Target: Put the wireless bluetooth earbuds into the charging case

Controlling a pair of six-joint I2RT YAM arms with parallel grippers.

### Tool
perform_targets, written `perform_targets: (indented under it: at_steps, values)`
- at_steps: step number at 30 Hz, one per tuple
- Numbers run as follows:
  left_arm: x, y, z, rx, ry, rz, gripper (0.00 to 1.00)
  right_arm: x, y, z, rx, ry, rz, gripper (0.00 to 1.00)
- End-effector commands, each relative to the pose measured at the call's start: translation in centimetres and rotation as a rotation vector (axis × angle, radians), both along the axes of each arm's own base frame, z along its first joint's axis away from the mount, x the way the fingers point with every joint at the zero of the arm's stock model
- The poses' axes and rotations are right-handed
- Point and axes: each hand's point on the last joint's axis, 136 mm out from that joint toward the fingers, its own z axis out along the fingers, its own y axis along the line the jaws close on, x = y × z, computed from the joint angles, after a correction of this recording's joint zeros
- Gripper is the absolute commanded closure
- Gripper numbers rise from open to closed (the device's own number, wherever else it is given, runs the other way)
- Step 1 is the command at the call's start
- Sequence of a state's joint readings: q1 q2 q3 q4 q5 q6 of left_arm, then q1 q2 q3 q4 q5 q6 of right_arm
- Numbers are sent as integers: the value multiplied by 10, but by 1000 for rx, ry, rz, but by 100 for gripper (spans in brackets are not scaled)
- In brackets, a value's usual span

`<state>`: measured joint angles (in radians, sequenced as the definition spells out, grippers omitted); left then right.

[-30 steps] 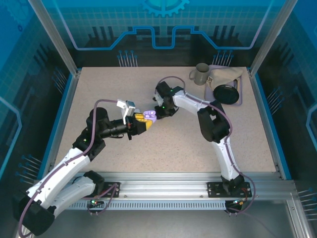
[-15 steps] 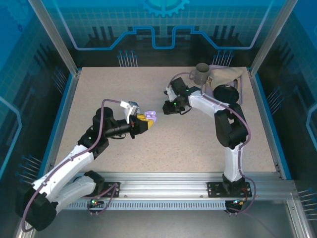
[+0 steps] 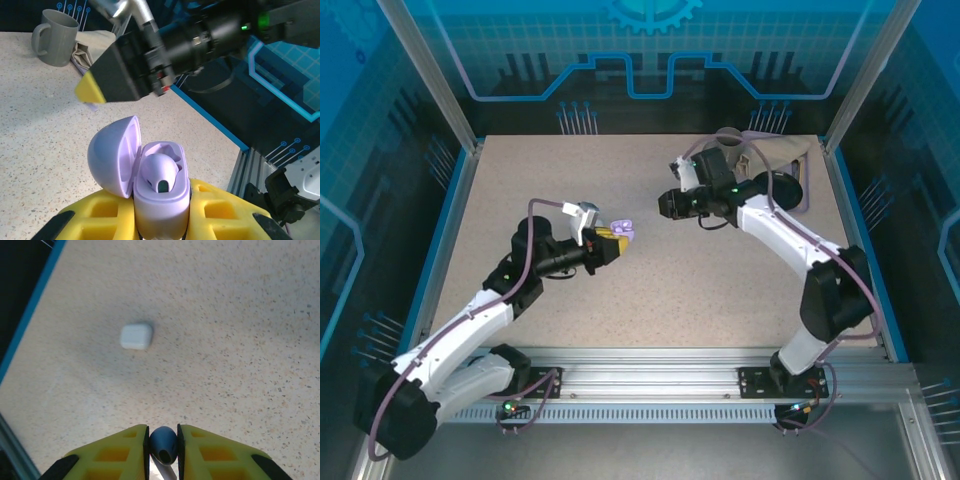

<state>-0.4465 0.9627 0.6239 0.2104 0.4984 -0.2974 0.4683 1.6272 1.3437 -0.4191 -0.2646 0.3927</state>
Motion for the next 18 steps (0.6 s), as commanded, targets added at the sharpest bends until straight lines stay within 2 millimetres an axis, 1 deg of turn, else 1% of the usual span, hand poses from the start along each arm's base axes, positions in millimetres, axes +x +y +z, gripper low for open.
perform_targets:
  at_steps: [1, 9, 18]
  values:
    - [8, 2, 1, -20, -12, 32, 85, -6, 0, 27, 77, -52, -5, 78]
    - [13, -7, 5, -47, -10, 2, 85, -32, 4, 76, 177, -175, 24, 78]
    - [7, -22, 25, -62, -93, -59, 86, -64, 19, 128, 261, -314, 77, 78]
